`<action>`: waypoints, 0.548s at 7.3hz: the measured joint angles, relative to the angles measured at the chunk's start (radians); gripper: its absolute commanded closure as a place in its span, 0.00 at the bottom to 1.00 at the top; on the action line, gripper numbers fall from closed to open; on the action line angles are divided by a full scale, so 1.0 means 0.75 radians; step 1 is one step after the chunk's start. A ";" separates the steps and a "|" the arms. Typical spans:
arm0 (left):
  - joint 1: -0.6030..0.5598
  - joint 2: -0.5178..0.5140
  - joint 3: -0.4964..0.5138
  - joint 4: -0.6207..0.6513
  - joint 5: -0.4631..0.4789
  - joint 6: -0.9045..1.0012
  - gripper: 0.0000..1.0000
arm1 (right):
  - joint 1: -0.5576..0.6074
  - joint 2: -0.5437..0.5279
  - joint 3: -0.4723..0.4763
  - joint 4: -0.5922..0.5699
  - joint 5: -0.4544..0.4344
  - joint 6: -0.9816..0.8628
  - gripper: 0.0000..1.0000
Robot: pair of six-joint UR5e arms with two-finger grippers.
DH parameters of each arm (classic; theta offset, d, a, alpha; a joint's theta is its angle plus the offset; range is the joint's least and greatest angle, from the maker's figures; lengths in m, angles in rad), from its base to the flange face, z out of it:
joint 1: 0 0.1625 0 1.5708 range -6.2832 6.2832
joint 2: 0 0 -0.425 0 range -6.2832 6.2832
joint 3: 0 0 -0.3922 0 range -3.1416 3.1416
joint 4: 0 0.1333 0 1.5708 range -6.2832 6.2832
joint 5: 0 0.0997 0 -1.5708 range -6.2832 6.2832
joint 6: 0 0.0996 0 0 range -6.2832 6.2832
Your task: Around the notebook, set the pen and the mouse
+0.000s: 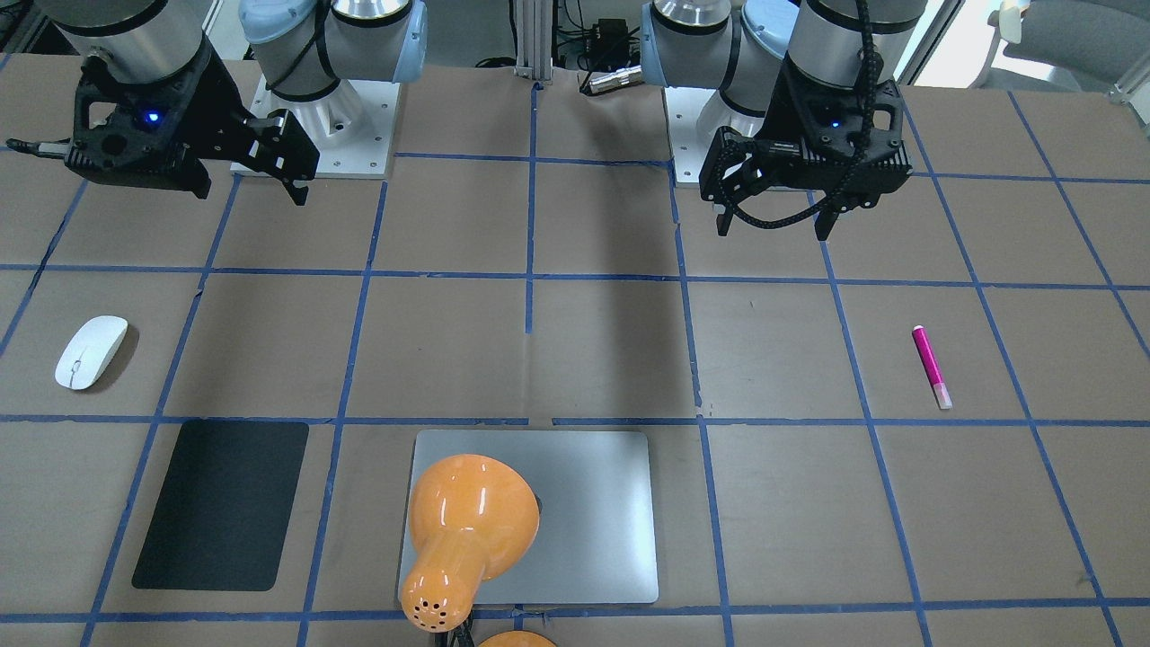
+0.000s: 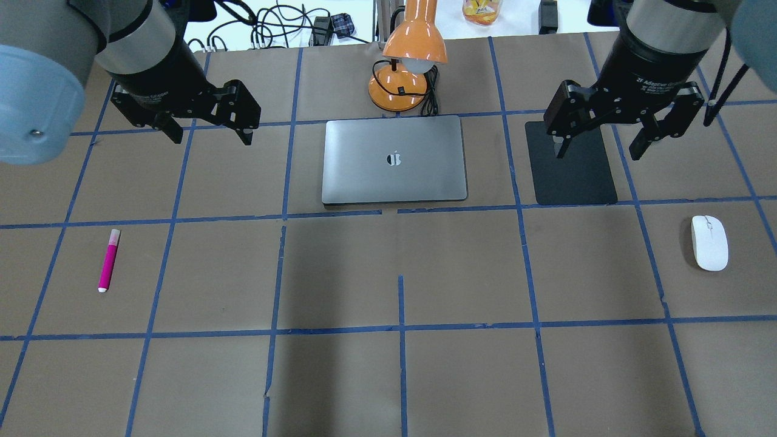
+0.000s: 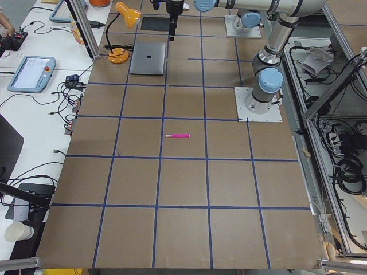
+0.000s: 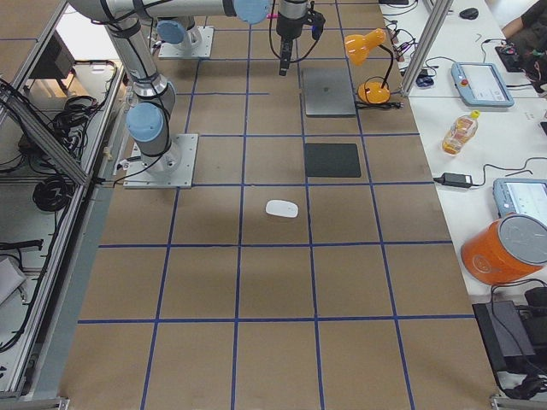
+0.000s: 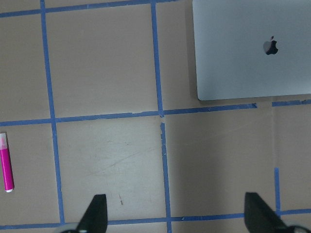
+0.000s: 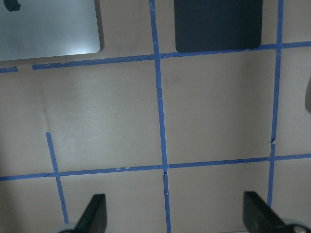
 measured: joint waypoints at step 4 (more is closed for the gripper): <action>0.009 0.004 -0.001 -0.001 0.003 0.005 0.00 | -0.012 0.005 0.037 -0.056 -0.012 0.001 0.00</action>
